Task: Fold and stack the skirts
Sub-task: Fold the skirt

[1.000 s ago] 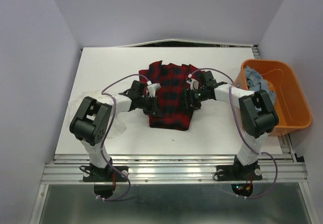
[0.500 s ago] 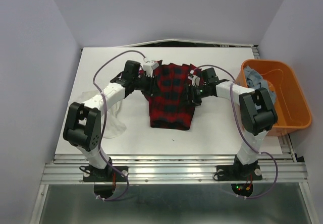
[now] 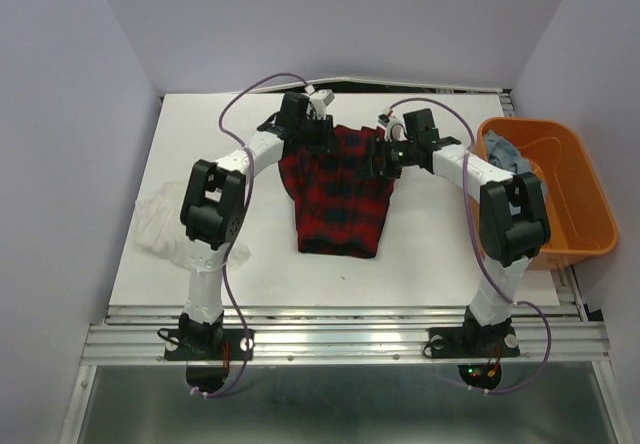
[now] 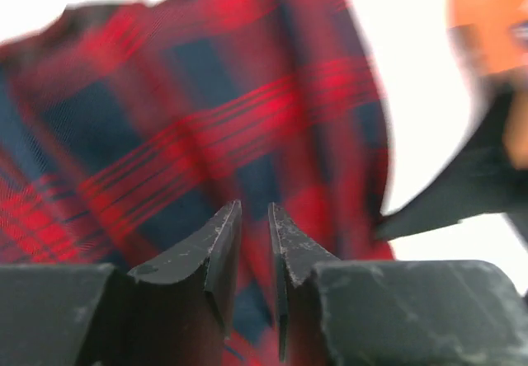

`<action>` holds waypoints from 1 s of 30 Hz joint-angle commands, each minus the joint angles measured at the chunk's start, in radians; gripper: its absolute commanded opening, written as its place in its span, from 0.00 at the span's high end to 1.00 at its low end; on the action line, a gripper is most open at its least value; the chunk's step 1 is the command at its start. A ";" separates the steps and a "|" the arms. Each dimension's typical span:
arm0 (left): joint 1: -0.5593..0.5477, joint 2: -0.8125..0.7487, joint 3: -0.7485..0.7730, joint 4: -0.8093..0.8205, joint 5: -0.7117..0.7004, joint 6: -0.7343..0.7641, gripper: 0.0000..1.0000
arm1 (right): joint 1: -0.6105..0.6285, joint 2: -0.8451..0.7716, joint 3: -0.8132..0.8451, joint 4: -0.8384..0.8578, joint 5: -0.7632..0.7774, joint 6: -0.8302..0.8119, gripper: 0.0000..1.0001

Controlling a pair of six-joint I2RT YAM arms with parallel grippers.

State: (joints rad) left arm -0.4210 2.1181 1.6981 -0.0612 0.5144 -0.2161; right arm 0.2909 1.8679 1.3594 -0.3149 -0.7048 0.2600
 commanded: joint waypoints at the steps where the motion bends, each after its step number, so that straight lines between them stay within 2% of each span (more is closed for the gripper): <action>1: 0.065 0.006 0.028 -0.057 -0.091 -0.075 0.70 | -0.027 0.086 0.044 0.033 0.091 -0.039 0.25; 4: 0.131 -0.044 -0.050 -0.006 -0.143 -0.081 0.73 | -0.038 0.149 0.038 0.039 0.129 -0.070 0.26; 8: 0.192 -0.102 -0.150 0.032 -0.129 -0.066 0.74 | -0.059 0.184 0.030 0.043 0.160 -0.099 0.26; 13: 0.195 -0.125 -0.206 0.037 -0.076 -0.002 0.72 | -0.059 0.209 0.053 0.043 0.154 -0.117 0.26; 15: 0.195 -0.132 -0.193 0.020 -0.071 0.024 0.70 | -0.059 0.203 0.075 0.040 0.108 -0.104 0.26; 18: 0.195 -0.171 -0.161 -0.014 -0.060 0.082 0.60 | -0.059 0.177 0.093 0.039 0.012 -0.079 0.25; 21: 0.191 -0.315 -0.205 0.035 -0.053 0.257 0.26 | -0.059 0.122 0.125 0.036 -0.074 -0.039 0.23; 22: 0.183 -0.407 -0.256 0.066 -0.071 0.299 0.02 | -0.059 0.093 0.129 0.048 -0.108 -0.010 0.23; 26: 0.179 -0.590 -0.351 0.087 -0.019 0.464 0.01 | -0.059 0.059 0.145 0.094 -0.150 0.045 0.23; 27: 0.177 -0.616 -0.360 0.069 0.016 0.501 0.01 | -0.059 0.062 0.156 0.094 -0.169 0.051 0.23; 28: 0.172 -0.665 -0.379 0.037 0.086 0.606 0.01 | -0.059 0.065 0.170 0.089 -0.173 0.050 0.23; 29: 0.162 -0.685 -0.385 0.000 0.087 0.657 0.01 | -0.059 0.063 0.173 0.088 -0.176 0.047 0.23; 30: 0.102 -0.701 -0.396 -0.067 0.058 0.711 0.01 | -0.059 0.063 0.175 0.088 -0.185 0.039 0.23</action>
State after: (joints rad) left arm -0.2447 1.5093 1.3476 -0.0483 0.5045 0.2131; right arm 0.2348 1.9850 1.4734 -0.2802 -0.8124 0.2775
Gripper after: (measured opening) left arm 0.986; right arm 0.774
